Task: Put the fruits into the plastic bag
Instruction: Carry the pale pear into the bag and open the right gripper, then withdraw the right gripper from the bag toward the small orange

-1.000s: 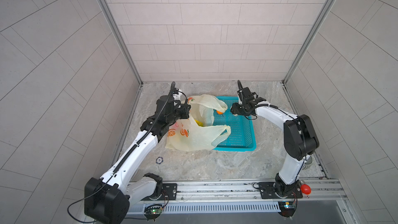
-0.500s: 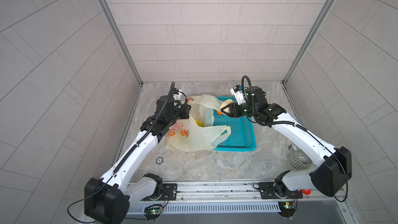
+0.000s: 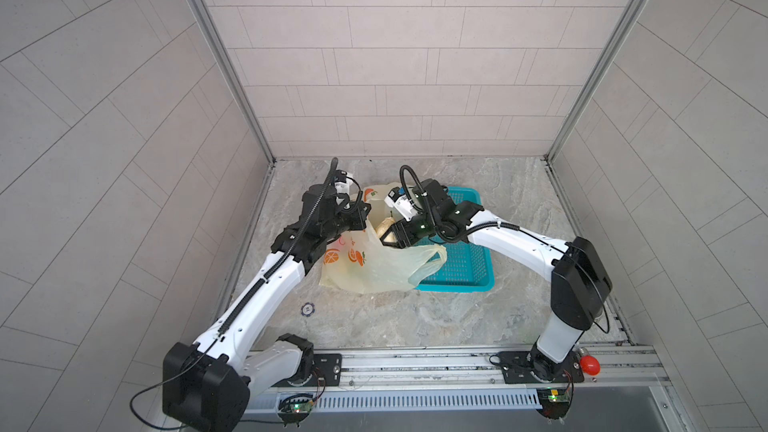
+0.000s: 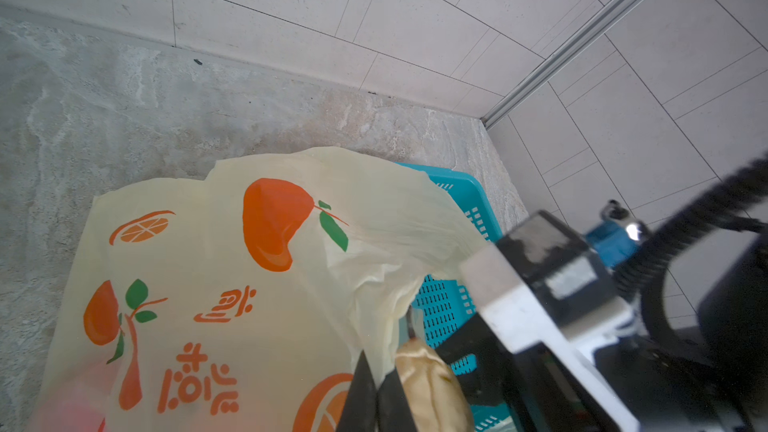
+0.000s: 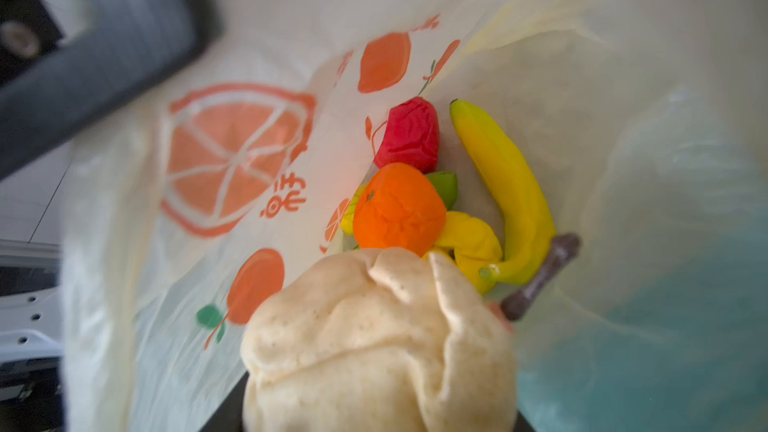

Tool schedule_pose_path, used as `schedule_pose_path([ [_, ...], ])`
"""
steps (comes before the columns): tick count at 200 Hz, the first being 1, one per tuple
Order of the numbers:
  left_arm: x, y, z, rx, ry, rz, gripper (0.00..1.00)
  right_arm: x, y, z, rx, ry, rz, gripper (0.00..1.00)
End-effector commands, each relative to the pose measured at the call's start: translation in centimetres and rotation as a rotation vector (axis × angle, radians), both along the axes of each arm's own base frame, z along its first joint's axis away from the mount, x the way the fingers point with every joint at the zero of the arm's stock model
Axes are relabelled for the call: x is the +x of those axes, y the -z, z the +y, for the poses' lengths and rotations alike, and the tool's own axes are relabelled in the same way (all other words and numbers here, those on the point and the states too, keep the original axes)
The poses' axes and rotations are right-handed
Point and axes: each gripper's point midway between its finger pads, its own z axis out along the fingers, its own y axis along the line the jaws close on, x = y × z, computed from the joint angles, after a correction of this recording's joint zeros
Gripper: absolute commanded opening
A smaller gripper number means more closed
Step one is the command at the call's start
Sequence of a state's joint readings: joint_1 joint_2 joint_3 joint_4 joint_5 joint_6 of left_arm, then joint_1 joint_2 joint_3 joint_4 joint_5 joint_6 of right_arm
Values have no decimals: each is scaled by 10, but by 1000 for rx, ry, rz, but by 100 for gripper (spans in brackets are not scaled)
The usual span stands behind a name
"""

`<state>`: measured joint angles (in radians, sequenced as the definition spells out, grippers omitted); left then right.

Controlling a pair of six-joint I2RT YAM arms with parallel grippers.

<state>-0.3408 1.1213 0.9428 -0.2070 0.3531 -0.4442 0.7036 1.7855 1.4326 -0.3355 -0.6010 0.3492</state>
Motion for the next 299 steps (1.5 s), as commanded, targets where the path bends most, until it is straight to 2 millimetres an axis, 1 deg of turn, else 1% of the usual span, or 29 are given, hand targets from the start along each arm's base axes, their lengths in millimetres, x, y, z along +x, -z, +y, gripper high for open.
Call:
schedule_pose_path([
  [1,-3,-10,-5,-13,29,-23,0,38,-12,12,20,76,-78,39],
  [9,-4,-9,-6,-12,33,-20,0,49,-9,14,10,102,-87,40],
  [10,-4,-9,-6,-12,33,-20,0,50,-6,13,3,106,-83,40],
  [11,-4,-9,-6,-12,34,-19,0,52,-9,14,8,109,-90,40],
  [12,-4,-9,-6,-12,34,-19,0,53,-6,14,2,111,-85,40],
  [16,-5,-8,-6,-12,36,-18,0,58,-5,14,-1,121,-89,42],
  [24,-6,-7,-7,-12,41,-14,0,67,-3,14,-9,152,-96,48],
  [37,-6,-6,-7,-13,44,-11,0,80,0,13,-14,192,-99,61],
  [47,-6,-5,-7,-12,45,-9,0,86,1,13,-9,212,-96,66],
  [70,-4,-5,-8,-11,44,-12,0,93,3,10,5,243,-83,74],
  [108,-2,-5,-9,-12,43,-14,0,96,6,-5,-3,277,-76,78],
  [130,-2,-3,-8,-7,39,-13,0,93,-2,-14,16,275,-81,79],
  [147,-2,-4,-7,-7,33,-14,0,85,-17,-20,54,248,-85,78],
  [162,-2,-3,-6,-4,27,-15,0,75,-30,-26,96,222,-85,77],
  [187,-1,-1,-6,-5,24,-10,0,53,-47,-38,135,194,-93,76],
  [214,1,-1,-5,-7,19,-13,0,31,-54,-53,145,187,-103,76],
  [233,1,-2,-5,-8,17,-13,0,22,-63,-67,159,195,-121,76],
  [246,1,-3,-5,-9,17,-16,0,20,-71,-80,166,218,-142,77],
  [266,0,-1,-5,-8,15,-12,0,24,-83,-109,179,294,-180,77],
  [286,0,0,-5,-7,15,-11,0,28,-97,-137,236,359,-203,77],
  [299,0,1,-4,-6,14,-10,0,29,-101,-150,278,383,-191,77],
])
